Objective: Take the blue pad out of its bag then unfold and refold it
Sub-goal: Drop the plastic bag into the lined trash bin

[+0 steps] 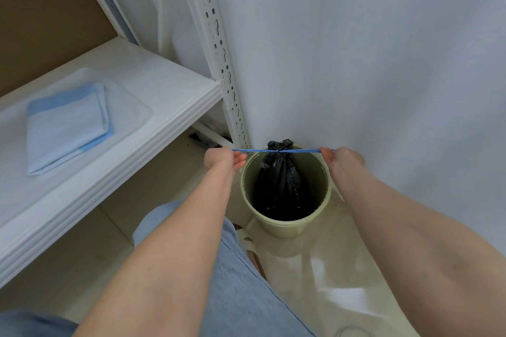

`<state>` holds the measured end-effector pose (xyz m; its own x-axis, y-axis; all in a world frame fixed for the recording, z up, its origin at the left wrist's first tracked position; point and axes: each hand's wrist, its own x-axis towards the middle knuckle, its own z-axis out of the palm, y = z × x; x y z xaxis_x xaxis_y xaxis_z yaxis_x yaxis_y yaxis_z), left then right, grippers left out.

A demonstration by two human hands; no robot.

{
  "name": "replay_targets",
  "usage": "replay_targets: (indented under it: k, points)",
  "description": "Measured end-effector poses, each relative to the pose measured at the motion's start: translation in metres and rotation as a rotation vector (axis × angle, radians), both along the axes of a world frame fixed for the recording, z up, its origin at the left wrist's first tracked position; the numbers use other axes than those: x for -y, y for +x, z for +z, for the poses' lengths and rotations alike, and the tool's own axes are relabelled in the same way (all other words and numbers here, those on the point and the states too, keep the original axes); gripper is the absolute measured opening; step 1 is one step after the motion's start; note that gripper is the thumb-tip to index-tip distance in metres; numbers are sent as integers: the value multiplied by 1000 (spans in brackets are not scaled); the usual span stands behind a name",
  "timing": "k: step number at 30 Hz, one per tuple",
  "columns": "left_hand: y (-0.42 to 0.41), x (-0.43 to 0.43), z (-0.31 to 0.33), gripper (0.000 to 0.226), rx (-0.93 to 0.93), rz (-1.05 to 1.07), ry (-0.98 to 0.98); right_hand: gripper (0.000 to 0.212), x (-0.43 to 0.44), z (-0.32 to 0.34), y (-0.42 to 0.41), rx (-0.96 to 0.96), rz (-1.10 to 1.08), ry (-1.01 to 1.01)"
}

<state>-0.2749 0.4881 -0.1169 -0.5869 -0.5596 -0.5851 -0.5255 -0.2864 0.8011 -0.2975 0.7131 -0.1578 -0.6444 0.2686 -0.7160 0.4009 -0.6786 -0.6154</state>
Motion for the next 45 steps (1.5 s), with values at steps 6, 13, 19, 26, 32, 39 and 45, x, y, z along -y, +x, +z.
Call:
replay_targets:
  k: [6,13,19,26,32,39,45]
  points:
    - [-11,-1,-16,25,24,-73,9,24,3,-7,-14,63,-32,81]
    - [-6,-23,-28,27,7,-206,247,25,32,-7,-3,141,329,103]
    - [-4,-42,-35,15,36,-279,392,32,47,-22,-3,183,361,-55]
    - [-9,-49,-27,30,-22,-217,361,25,55,-17,-11,44,213,-108]
    - [-14,-54,-36,35,-21,-200,228,23,51,-16,-12,40,116,-22]
    - [-18,-55,-39,30,-3,-206,234,22,55,-20,-16,29,178,129]
    - [-17,-53,-38,31,73,-339,305,9,63,-22,-21,71,521,285]
